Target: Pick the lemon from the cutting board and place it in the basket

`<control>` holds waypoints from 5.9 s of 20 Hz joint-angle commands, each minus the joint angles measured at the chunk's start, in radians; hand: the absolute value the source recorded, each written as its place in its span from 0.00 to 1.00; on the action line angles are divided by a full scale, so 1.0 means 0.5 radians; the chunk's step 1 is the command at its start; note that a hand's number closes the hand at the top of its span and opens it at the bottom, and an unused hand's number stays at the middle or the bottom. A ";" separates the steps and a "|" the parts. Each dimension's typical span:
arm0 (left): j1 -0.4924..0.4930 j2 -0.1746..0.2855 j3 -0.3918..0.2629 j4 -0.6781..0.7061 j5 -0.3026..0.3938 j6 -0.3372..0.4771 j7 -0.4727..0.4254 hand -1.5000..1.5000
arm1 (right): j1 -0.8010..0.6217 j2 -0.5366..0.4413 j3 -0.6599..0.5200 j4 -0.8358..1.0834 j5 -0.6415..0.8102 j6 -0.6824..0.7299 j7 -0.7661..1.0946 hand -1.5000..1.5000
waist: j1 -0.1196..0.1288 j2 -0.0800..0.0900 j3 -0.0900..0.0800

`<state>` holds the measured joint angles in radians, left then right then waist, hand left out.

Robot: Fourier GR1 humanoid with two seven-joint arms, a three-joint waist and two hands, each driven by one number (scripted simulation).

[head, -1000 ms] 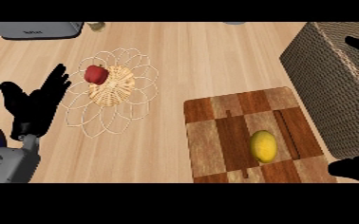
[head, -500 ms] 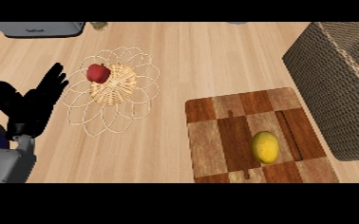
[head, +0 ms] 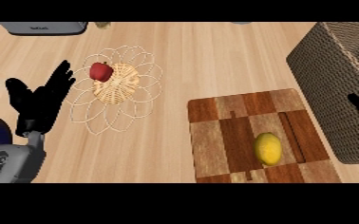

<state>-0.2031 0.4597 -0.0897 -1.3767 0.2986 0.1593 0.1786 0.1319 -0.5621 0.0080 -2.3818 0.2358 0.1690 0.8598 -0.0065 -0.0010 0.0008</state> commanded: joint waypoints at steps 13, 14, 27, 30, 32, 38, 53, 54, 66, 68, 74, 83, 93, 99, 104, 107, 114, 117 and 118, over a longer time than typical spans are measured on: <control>-0.069 -0.088 0.139 0.096 -0.126 -0.138 -0.021 0.50 | -0.123 0.582 0.471 0.900 0.789 -0.338 -0.506 0.00 | 0.016 0.004 -0.002; 0.017 -0.017 0.230 0.076 -0.050 -0.249 -0.030 0.50 | -0.059 0.504 0.323 0.907 0.675 -0.279 -0.591 0.00 | 0.015 0.003 -0.001; -0.064 -0.270 0.266 0.073 -0.312 -0.214 0.039 0.50 | 0.083 0.566 0.174 0.805 0.682 -0.075 -0.751 0.00 | 0.005 0.001 -0.002; 0.068 -0.214 0.305 -0.084 -0.272 -0.273 0.067 0.50 | 0.295 0.655 0.308 0.782 0.739 -0.194 -0.939 0.00 | 0.008 -0.001 -0.001; 0.137 -0.273 0.281 -0.091 -0.332 -0.270 -0.007 0.50 | 0.126 0.695 0.292 0.867 0.761 -0.160 -0.867 0.00 | 0.013 0.000 -0.002; -0.079 -0.315 0.329 0.107 -0.404 -0.257 0.010 0.50 | 0.233 0.740 0.355 0.955 0.933 -0.240 -1.026 0.00 | 0.005 0.002 -0.002; 0.087 -0.371 0.399 -0.112 -0.417 -0.342 0.078 0.50 | 0.104 0.770 0.481 1.301 1.292 -0.248 -1.039 1.00 | 0.015 0.002 -0.001; 0.060 -0.314 0.450 -0.130 -0.383 -0.392 0.103 0.50 | 0.034 0.805 0.477 1.370 1.333 -0.256 -0.985 1.00 | 0.016 0.002 -0.001; -0.089 -0.300 0.502 0.062 -0.387 -0.489 0.039 0.50 | -0.418 1.109 0.402 1.498 1.470 -0.215 -0.385 1.00 | 0.053 0.026 -0.006; -0.077 -0.382 0.396 -0.045 -0.449 -0.433 0.079 0.50 | -0.601 1.115 0.218 1.634 1.484 -0.364 -0.129 1.00 | 0.142 0.057 -0.005; -0.157 -0.423 0.336 -0.058 -0.443 -0.454 0.117 0.50 | -1.135 1.122 0.007 1.920 1.548 -0.719 0.439 1.00 | 0.263 0.079 -0.001; -0.213 -0.451 0.296 -0.013 -0.472 -0.449 0.124 0.50 | -1.920 1.124 -0.114 2.366 2.092 -1.412 0.510 1.00 | 0.280 0.077 -0.008; -0.187 -0.385 0.372 0.035 -0.460 -0.456 0.117 0.50 | -2.670 1.053 -0.496 2.957 2.689 -1.341 0.875 1.00 | 0.200 0.048 -0.009; -0.185 -0.420 0.361 0.059 -0.494 -0.409 0.107 0.50 | -2.939 0.897 -0.694 3.269 2.872 -1.335 0.921 1.00 | 0.159 0.048 -0.007; -0.197 -0.434 0.373 0.047 -0.504 -0.370 0.106 0.50 | -3.116 0.682 -0.850 3.448 2.964 -1.331 0.868 1.00 | 0.151 0.052 -0.005; -0.148 -0.425 0.365 -0.003 -0.485 -0.404 0.130 0.50 | -3.089 0.642 -0.906 3.563 3.069 -1.392 0.934 1.00 | 0.156 0.049 -0.004; -0.079 -0.441 0.400 0.005 -0.457 -0.409 0.067 0.50 | -3.044 0.470 -0.981 3.698 3.313 -1.270 1.032 1.00 | 0.105 0.037 -0.005; -0.056 -0.408 0.414 -0.032 -0.479 -0.394 0.093 0.50 | -3.042 0.471 -1.022 3.667 3.350 -1.286 1.070 1.00 | 0.089 0.022 -0.003; -0.078 -0.383 0.446 0.045 -0.476 -0.401 0.074 0.50 | -2.931 0.446 -1.064 3.634 3.309 -1.346 0.992 1.00 | 0.050 0.019 -0.003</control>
<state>-0.2533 0.2642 0.1198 -1.3729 0.0624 -0.0469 0.2237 -1.3806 -0.3217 -0.4957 -0.5558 1.8786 -0.4733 1.1874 0.0435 0.0148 -0.0015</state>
